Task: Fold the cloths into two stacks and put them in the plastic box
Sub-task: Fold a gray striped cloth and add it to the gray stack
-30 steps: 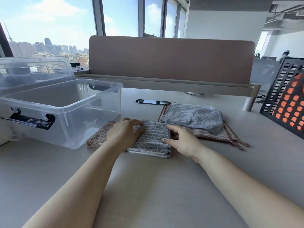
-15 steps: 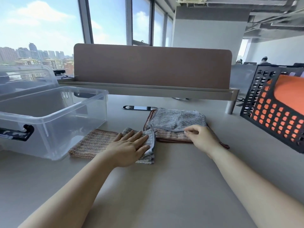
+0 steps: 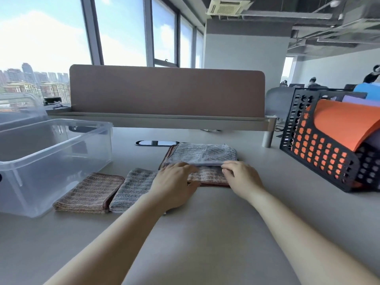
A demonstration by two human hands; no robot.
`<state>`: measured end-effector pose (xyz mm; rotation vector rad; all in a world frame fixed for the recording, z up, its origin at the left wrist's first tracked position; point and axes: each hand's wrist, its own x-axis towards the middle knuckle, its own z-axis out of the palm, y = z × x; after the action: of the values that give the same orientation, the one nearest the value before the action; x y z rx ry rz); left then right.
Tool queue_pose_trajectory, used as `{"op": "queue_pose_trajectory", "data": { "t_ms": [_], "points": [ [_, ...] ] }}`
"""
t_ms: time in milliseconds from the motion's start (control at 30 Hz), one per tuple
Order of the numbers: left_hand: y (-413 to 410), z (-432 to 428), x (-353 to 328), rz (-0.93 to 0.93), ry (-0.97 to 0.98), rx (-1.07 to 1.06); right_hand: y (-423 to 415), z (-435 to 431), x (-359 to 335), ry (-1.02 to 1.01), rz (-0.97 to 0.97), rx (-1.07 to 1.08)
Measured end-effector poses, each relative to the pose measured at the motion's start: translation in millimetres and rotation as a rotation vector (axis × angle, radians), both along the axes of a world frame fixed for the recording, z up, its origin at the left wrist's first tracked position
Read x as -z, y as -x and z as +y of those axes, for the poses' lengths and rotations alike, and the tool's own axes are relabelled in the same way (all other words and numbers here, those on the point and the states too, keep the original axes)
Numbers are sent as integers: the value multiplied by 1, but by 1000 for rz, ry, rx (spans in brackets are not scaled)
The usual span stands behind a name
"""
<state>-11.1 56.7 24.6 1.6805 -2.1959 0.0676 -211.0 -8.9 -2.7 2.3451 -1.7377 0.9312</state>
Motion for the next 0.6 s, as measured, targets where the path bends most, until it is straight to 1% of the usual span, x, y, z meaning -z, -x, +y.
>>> {"op": "queue_pose_trajectory", "data": {
  "t_ms": [67, 100, 167, 200, 300, 367, 400, 467, 533, 600],
  "points": [
    [11, -4, 4, 35, -17, -13, 8, 3, -7, 89, -158, 33],
    [17, -6, 5, 54, -1, -19, 14, 7, -11, 135, -207, 46],
    [25, -11, 5, 81, 65, -49, 27, 15, -19, 195, -302, 8],
    [28, -14, 6, 82, 95, -79, 35, 21, -21, 193, -352, -33],
    [35, -23, 10, 18, 177, -175, 60, 40, -24, 74, -431, -124],
    [38, -27, 15, -9, 216, -162, 75, 49, -21, -10, -434, -121],
    [38, -28, 17, -17, 192, -126, 83, 53, -19, -44, -436, -112],
    [37, -24, 21, 8, 85, -17, 98, 59, -17, -141, -437, -97],
    [31, -17, 25, 104, -36, 124, 112, 64, -15, -292, -442, -95],
    [23, -10, 27, 191, -106, 230, 122, 68, -13, -404, -438, -92]
  ]
}}
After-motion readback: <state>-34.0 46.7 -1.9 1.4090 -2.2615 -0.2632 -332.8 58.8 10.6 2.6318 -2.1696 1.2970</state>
